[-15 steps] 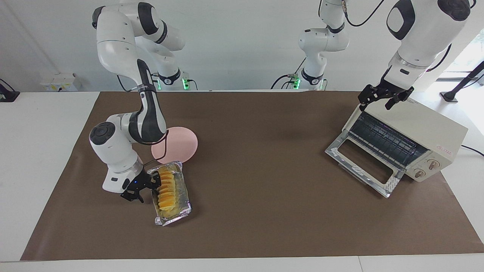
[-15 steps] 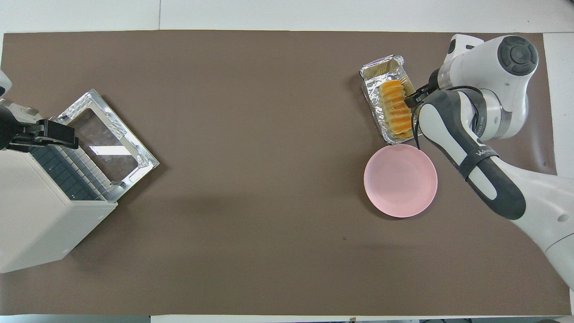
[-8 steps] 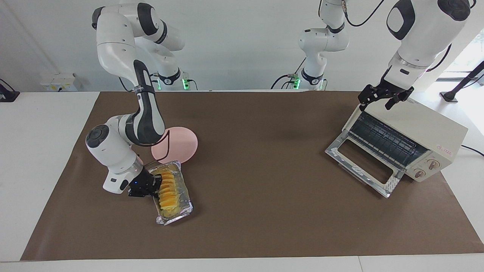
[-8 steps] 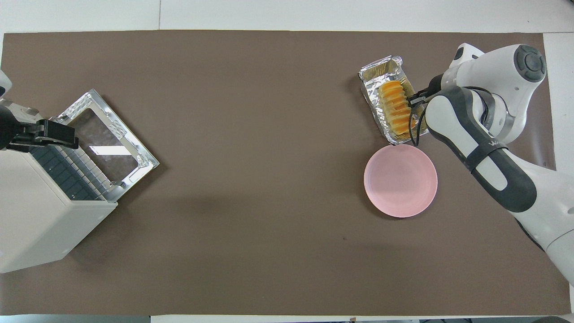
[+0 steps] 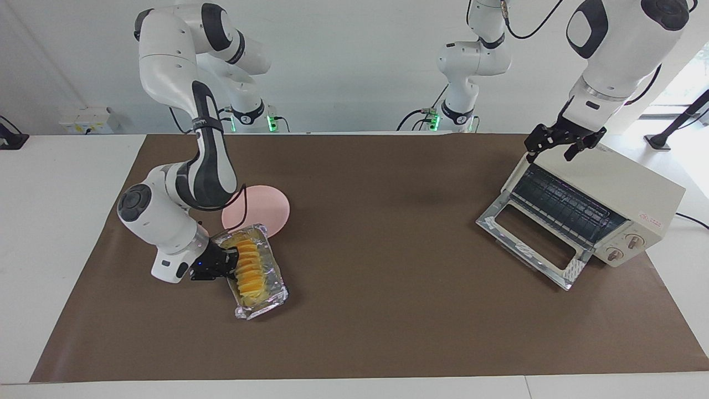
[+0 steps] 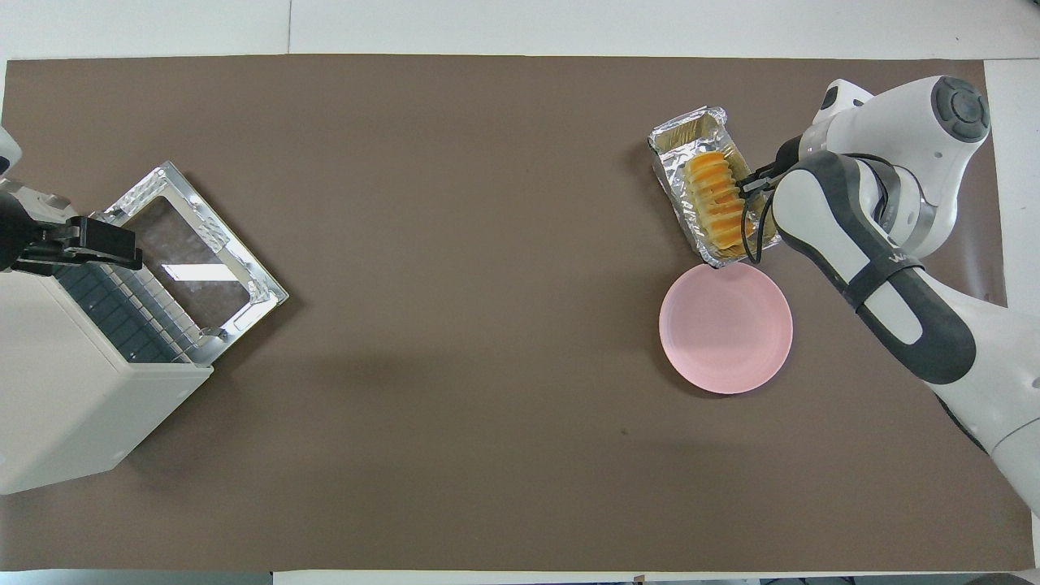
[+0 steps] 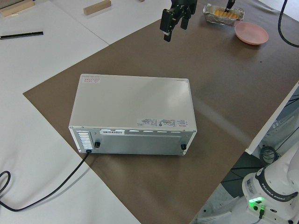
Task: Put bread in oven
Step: 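Grasp the edge of the foil tray with the right gripper, then carry the foil tray with the right gripper toward the table center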
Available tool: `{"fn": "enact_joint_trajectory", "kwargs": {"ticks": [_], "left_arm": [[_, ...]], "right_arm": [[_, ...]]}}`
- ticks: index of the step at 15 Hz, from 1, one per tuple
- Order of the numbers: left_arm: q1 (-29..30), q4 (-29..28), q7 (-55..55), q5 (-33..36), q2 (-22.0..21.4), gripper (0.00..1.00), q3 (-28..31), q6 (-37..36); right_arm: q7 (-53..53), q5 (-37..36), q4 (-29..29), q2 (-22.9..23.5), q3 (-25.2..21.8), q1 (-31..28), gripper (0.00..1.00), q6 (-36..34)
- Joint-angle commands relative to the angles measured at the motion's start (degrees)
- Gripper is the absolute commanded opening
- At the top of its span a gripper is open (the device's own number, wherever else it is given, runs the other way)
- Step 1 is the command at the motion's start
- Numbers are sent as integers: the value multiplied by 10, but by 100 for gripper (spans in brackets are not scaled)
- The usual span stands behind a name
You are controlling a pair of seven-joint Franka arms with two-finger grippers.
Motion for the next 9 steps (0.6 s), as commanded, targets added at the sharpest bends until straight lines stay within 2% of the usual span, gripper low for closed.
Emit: {"fn": "enact_joint_trajectory", "kwargs": {"ticks": [1, 4, 9], "left_arm": [[-3, -12, -7, 12, -15, 100, 2, -3], [-3, -12, -7, 12, -15, 100, 2, -4], [-3, -12, -7, 12, -15, 100, 2, -4]], "right_arm": [[85, 7, 24, -16, 7, 20, 0, -51], [245, -1, 24, -48, 6, 102, 0, -60], [508, -49, 16, -59, 4, 250, 0, -29]]}}
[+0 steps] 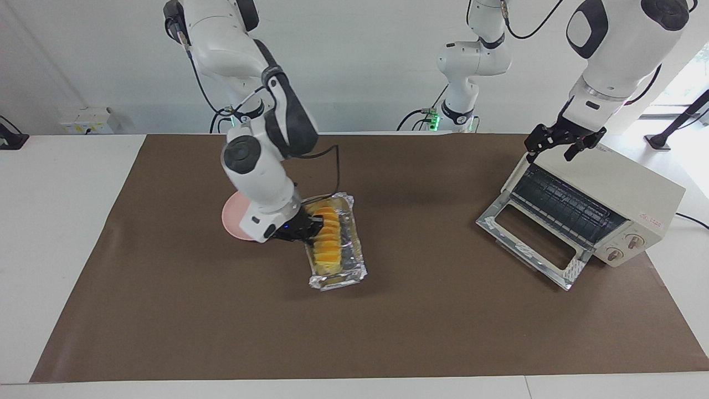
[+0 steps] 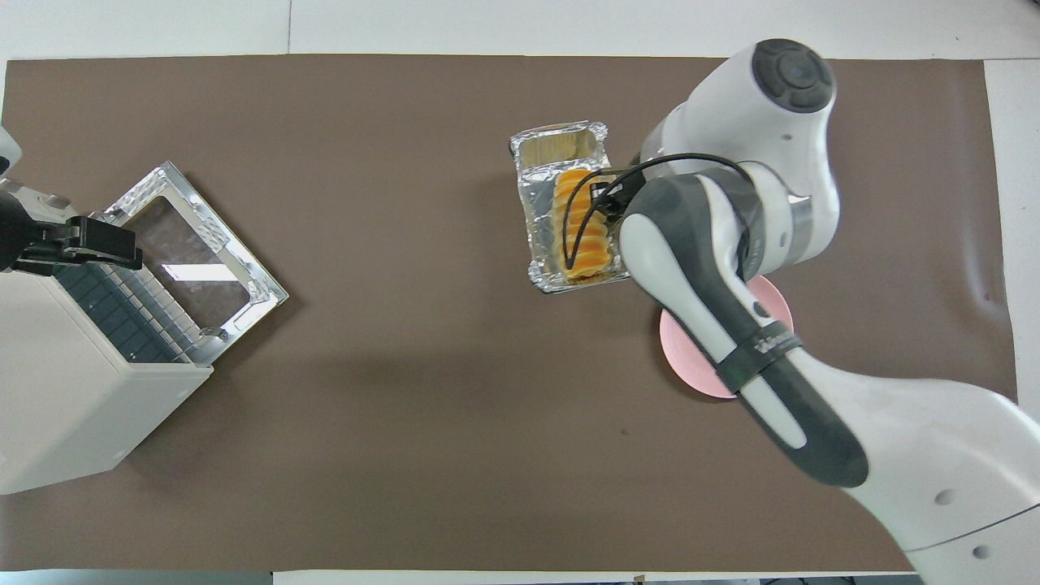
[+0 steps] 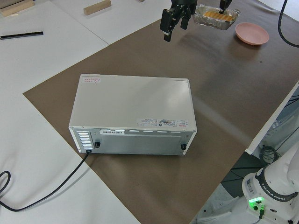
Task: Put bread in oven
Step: 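Carry the foil tray with the right gripper toward the table center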
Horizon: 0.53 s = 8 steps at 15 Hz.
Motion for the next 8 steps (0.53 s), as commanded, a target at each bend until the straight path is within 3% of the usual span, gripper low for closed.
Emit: {"fn": "enact_joint_trajectory", "kwargs": {"ticks": [1, 3, 8], "left_arm": [[-3, -12, -7, 12, -15, 100, 2, -3], [-3, -12, -7, 12, -14, 100, 2, -3], [-7, -12, -7, 12, -15, 100, 2, -3]], "right_arm": [[150, -44, -25, -13, -5, 78, 0, 37], [230, -92, -81, -33, -5, 137, 0, 98], [259, -109, -190, -62, -3, 162, 0, 214]]}}
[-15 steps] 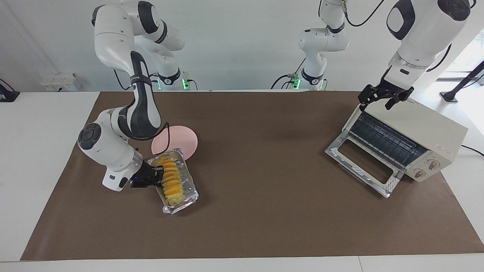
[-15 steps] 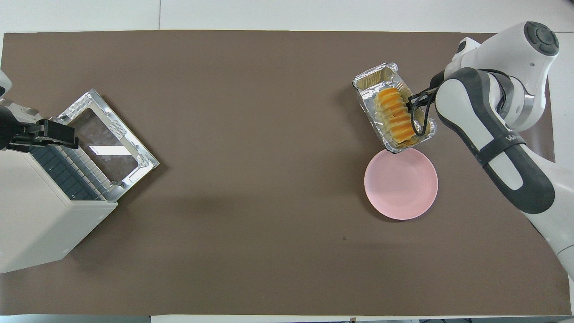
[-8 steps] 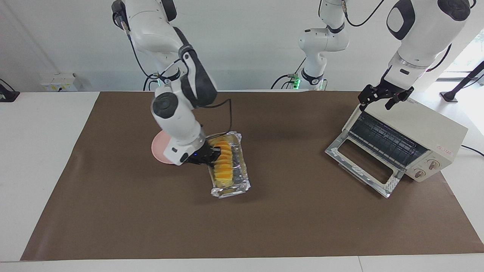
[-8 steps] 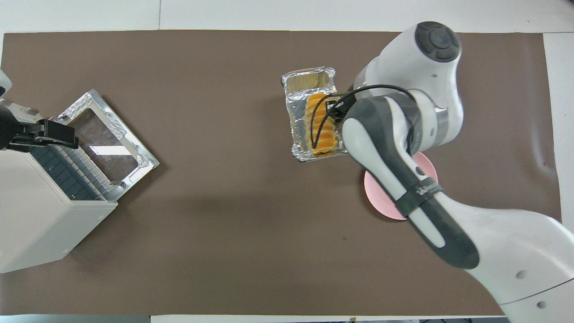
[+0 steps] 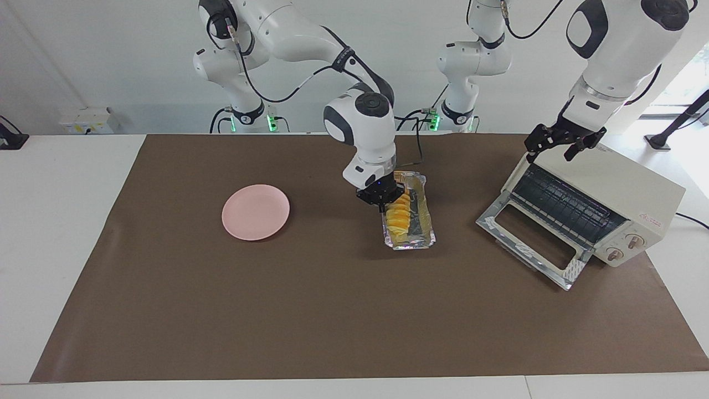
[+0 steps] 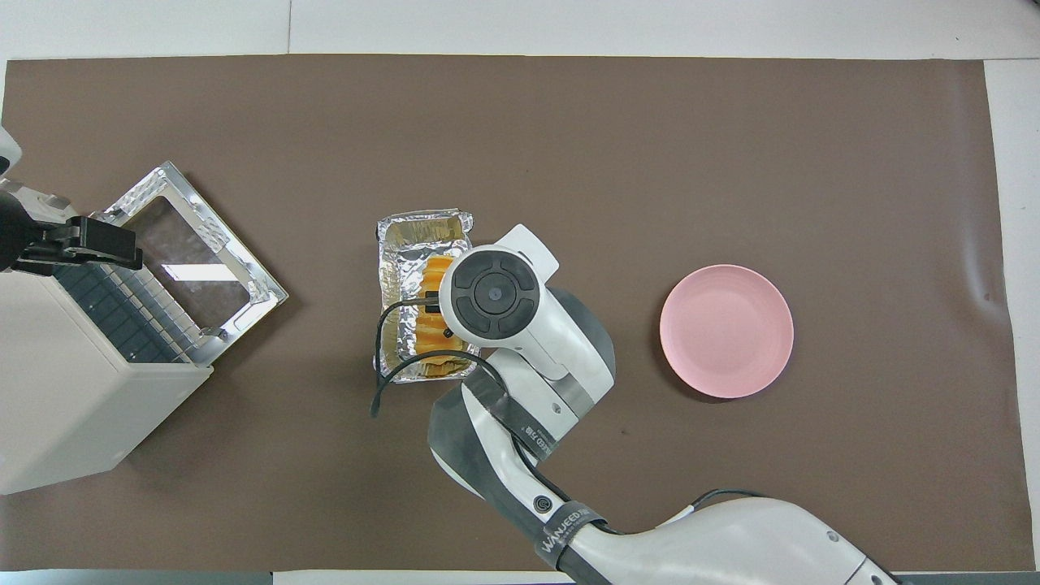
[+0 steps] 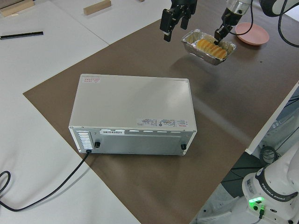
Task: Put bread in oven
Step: 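Carry the foil tray with the right gripper toward the table center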
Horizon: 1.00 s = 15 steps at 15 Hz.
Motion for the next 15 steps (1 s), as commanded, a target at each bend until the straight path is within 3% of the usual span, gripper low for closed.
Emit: {"fn": "enact_joint_trajectory", "kwargs": {"ticks": [1, 6, 7, 8, 10, 11, 13, 15], "left_arm": [[-7, -12, -8, 12, -15, 100, 2, -4], [-5, -13, -8, 12, -14, 100, 2, 0], [-5, -15, -7, 12, -15, 100, 2, -5], [-5, -17, -5, 12, -16, 100, 2, -5], [-5, -19, -5, 12, -17, 100, 2, -4], [-5, -20, -5, 12, -17, 100, 2, -3], [-5, -26, -9, 12, -19, 100, 2, 6], [-15, -32, -16, 12, -15, 100, 1, 19]], "right_arm": [[0, -17, -85, -41, -2, -10, 0, 71], [0, -17, -145, -45, -2, -13, 0, 169], [0, -17, -152, -47, -2, -13, 10, 180], [0, -17, -154, -48, -2, -13, 28, 182], [-2, -17, -153, -48, -2, -15, 82, 182], [-2, -17, -150, -48, -2, -17, 100, 179], [2, -14, -143, -57, -4, -27, 100, 155], [-2, -7, -129, -74, -1, -74, 100, 106]]}}
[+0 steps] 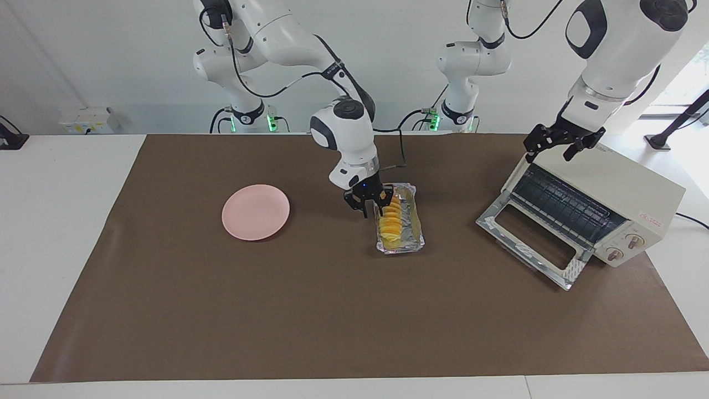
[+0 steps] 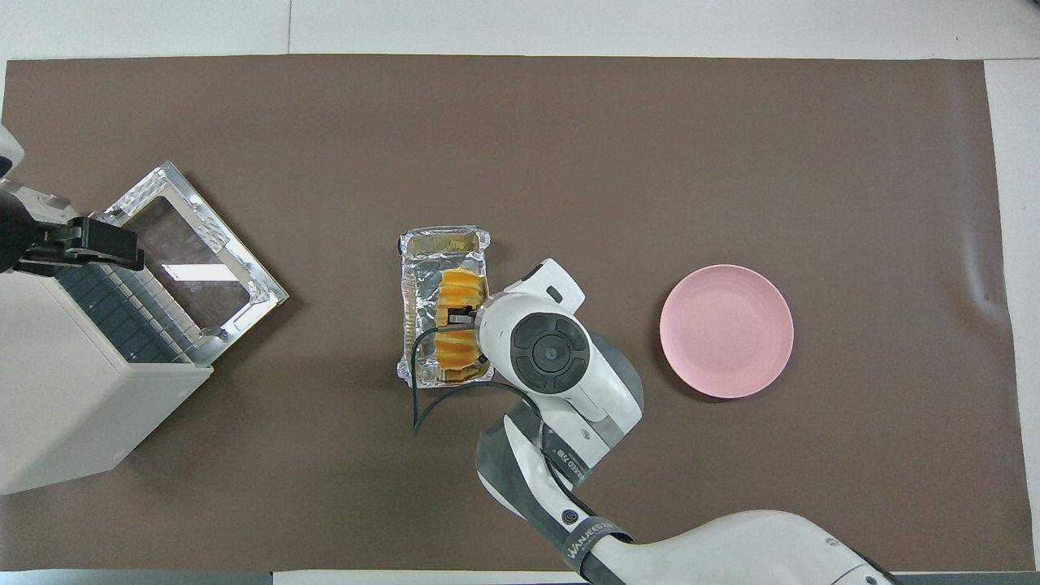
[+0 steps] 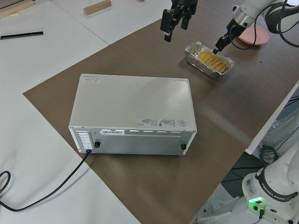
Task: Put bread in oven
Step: 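Set the tray down with the right gripper while the left gripper grasps it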
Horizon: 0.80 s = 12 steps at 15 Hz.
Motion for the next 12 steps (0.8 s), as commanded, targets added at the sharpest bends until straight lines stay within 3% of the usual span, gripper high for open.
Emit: {"fn": "enact_joint_trajectory", "kwargs": {"ticks": [1, 6, 12], "left_arm": [[-34, -29, -21, 13, -9, 100, 2, 20], [-107, -40, -109, 12, 11, 100, 2, 51], [-253, -36, -336, 12, 101, 100, 2, 126]], "right_arm": [[-4, 4, 15, -37, 8, -61, 100, -79], [-88, 27, 60, -78, 7, -104, 100, -220], [-296, 59, 60, -146, 6, -192, 100, -349]]}}
